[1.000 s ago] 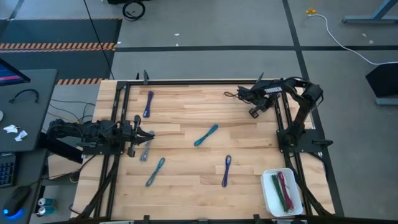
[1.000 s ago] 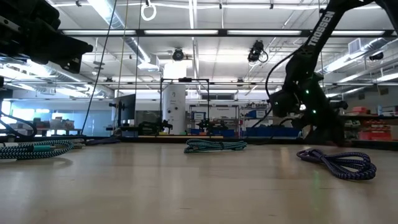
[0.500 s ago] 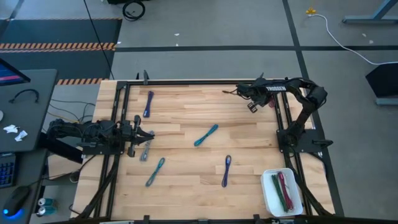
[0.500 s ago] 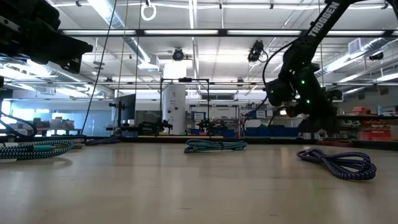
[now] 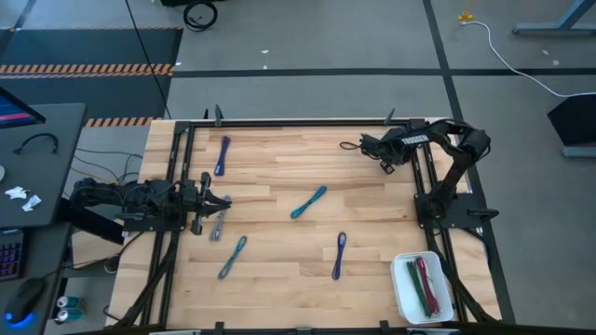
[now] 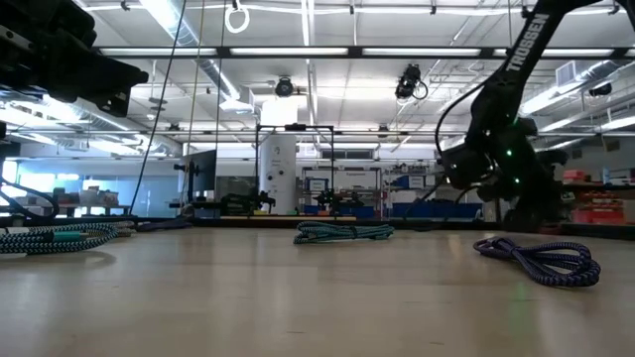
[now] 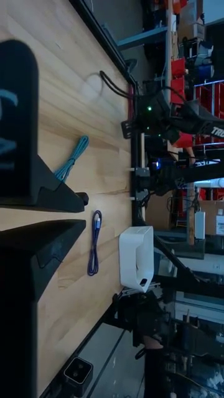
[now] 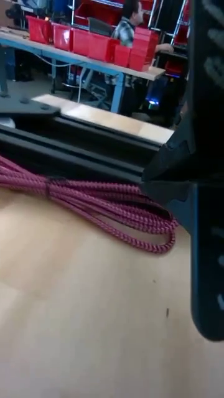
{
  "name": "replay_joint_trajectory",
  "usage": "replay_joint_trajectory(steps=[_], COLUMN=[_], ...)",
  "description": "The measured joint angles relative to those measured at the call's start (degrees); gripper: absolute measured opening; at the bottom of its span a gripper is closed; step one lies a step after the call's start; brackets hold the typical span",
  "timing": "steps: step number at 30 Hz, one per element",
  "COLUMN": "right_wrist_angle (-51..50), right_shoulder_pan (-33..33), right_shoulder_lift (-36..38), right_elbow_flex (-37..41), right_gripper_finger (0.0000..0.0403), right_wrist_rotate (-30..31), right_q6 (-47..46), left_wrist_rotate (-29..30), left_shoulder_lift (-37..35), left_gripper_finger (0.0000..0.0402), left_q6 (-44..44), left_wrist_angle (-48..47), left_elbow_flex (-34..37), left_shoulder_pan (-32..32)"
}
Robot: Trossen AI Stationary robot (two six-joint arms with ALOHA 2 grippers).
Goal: Pick and place USB-C Cables
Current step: Put the pink charger cable into the white bin
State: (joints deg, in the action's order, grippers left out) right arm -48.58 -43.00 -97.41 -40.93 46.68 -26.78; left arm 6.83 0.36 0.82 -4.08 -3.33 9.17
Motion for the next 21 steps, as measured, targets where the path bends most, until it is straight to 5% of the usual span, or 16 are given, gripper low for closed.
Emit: replay_joint_trajectory(steps=[9,21], right_wrist_angle=[6.5,-7.1], right_shoulder_pan=[1.0,10.7], right_shoulder_lift=[0.2,-0.1], right_elbow_flex=[2.3,-8.8], right_gripper_finger=[0.0002,0.0002], right_wrist_rotate=[-7.2,-19.0], right_q6=[5.2,7.7], left_wrist_rotate=[0.0,0.0], left_shoulder_lift=[0.0,0.0], left_gripper_finger=[0.0033,0.0034], left_q6=[0.0,0.0], left_wrist_angle=[0.0,0.0], left_elbow_flex=[0.0,0.0], left_shoulder_pan=[0.0,0.0])
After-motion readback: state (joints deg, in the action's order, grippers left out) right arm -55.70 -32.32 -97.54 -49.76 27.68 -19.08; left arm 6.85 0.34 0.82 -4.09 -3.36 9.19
